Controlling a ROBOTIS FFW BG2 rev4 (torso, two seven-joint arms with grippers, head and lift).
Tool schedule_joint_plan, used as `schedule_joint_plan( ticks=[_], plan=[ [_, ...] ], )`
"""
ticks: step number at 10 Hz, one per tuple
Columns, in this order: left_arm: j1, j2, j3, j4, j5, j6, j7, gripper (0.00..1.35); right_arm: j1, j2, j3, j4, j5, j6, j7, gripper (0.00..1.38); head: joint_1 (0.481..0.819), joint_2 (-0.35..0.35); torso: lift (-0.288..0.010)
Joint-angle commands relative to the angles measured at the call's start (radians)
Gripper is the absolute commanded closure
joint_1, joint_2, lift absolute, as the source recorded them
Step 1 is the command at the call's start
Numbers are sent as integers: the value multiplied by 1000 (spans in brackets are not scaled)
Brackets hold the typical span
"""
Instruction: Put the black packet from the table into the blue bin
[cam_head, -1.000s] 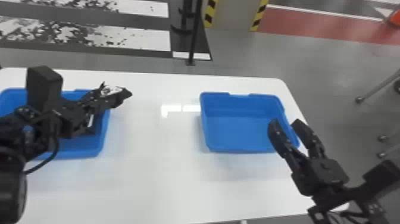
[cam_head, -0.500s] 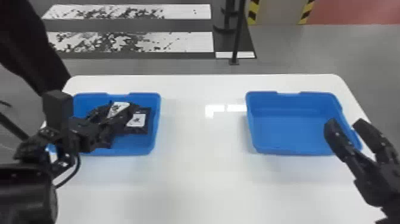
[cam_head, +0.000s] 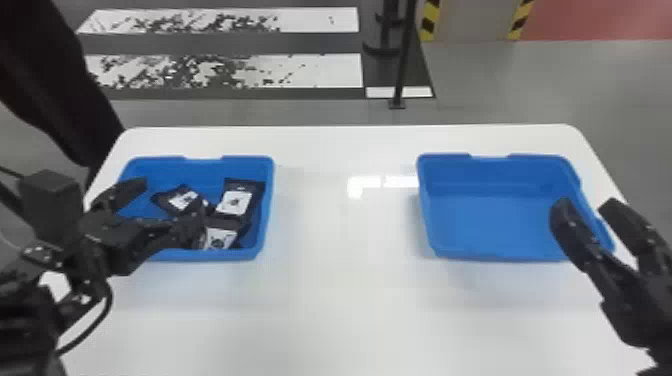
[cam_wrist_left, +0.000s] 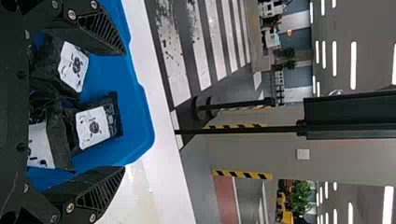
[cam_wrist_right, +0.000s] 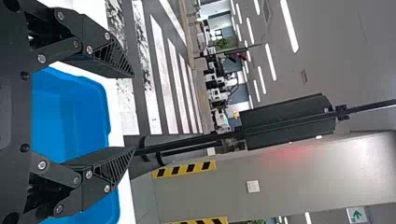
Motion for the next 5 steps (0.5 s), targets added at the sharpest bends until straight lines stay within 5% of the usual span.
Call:
schedule_joint_plan(
  ticks=[1,5],
  plan=[
    [92,-25,49,-47,88,-121,17,131,1,1,0,-3,2,0,0,510,695,49,-110],
    [291,-25,13,-69,338,-381,150,133,6,1,0,-6,0,0,0,510,695,61,-110]
  ],
)
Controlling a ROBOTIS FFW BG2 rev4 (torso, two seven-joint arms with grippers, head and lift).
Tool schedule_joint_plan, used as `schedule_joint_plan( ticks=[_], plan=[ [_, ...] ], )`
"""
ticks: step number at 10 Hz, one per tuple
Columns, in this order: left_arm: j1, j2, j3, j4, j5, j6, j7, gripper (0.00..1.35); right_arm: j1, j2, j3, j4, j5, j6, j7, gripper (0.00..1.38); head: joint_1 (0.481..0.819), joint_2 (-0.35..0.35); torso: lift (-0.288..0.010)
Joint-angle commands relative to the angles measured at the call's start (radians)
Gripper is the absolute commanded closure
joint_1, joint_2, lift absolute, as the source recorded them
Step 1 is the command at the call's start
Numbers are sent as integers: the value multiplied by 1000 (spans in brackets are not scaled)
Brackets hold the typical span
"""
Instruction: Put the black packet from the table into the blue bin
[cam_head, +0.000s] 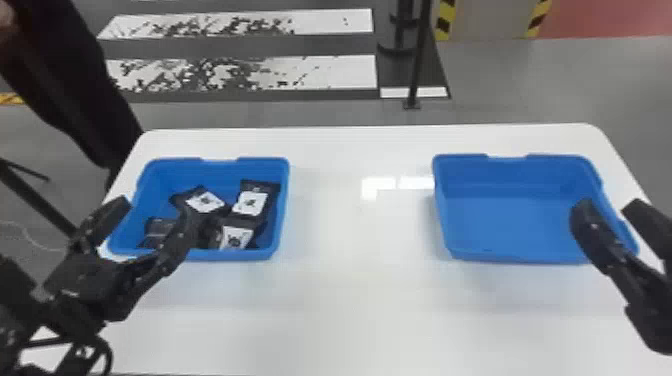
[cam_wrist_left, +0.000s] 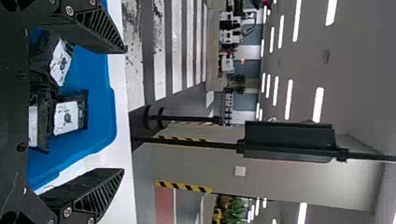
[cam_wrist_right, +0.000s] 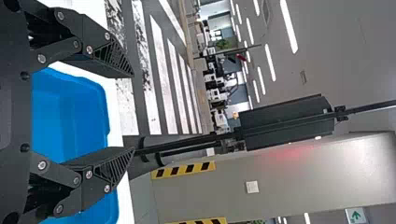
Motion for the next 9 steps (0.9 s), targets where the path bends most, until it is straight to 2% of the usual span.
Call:
schedule_joint_plan(
  ticks=[1,4,9],
  plan=[
    [41,0,-18,0,36,-104,29,133,3,1,-2,-2,-3,0,0,510,695,59,-110],
    [107,-1,-40,-10,67,-261,125,133,11,1,-2,-5,-5,2,0,510,695,66,-110],
    [115,9,-50,-12,103,-298,141,133,18,1,-2,-15,-5,2,0,510,695,85,-110]
  ],
)
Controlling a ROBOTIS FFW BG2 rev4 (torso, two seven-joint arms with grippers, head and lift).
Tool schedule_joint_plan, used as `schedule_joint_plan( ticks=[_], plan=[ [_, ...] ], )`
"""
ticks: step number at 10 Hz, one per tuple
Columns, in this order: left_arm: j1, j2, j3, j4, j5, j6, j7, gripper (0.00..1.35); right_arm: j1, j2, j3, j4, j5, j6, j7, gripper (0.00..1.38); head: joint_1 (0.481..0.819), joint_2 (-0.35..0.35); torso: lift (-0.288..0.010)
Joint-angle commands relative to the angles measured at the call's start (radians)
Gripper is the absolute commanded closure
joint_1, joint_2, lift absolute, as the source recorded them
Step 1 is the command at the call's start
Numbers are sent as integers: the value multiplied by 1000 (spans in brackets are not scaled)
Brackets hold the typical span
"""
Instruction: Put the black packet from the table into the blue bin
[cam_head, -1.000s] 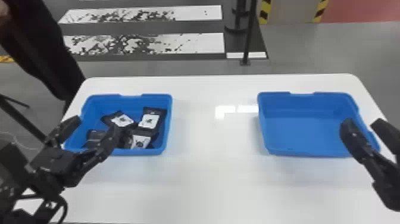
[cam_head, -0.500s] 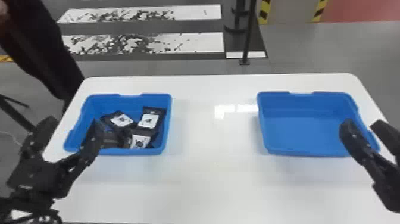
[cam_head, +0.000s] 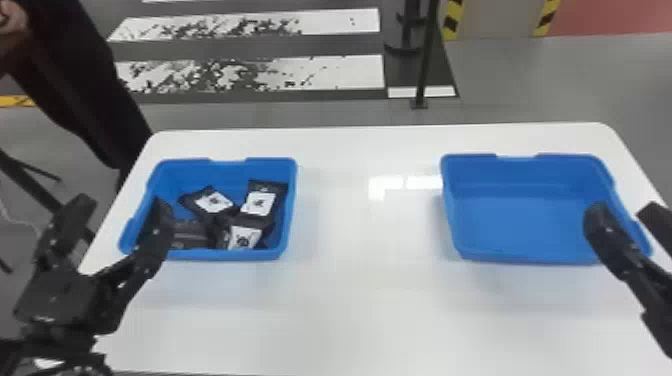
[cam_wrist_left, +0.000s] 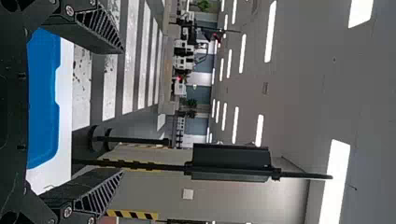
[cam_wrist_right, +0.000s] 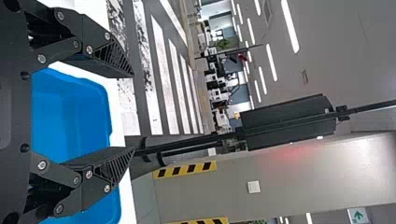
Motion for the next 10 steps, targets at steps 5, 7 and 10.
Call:
schedule_joint_plan(
  ticks=[5,7,10],
  plan=[
    [-2,7,-14,0,3,-3,1,133,4,1,0,0,-2,0,-1,510,695,75,-110],
    [0,7,-14,0,7,0,3,128,4,1,0,0,0,0,0,510,695,72,-110],
    [2,7,-16,0,17,0,5,133,4,1,0,0,-2,0,-1,510,695,73,-110]
  ],
)
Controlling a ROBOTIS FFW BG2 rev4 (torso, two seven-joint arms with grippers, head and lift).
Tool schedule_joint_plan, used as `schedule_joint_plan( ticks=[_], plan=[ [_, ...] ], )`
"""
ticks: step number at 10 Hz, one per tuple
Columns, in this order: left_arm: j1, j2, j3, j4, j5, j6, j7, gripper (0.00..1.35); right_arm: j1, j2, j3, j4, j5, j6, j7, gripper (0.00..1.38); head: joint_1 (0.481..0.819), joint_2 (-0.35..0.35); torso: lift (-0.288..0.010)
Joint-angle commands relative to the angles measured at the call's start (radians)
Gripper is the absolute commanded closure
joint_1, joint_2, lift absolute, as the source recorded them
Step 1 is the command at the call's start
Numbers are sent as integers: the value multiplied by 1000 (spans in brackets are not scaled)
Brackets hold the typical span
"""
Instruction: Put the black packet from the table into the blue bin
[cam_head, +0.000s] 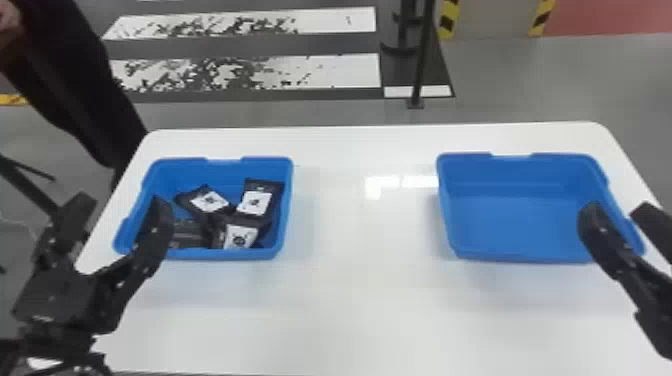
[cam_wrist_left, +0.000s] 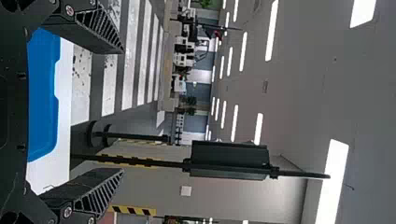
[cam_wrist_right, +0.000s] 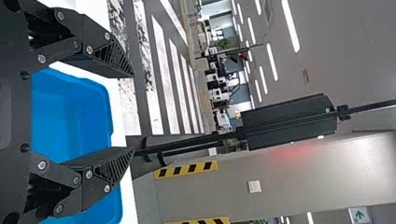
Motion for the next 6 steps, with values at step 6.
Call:
schedule_joint_plan(
  ticks=[6],
  plan=[
    [-1,0,-5,0,19,7,0,133,-2,1,-2,0,2,0,1,510,695,70,-110]
  ],
)
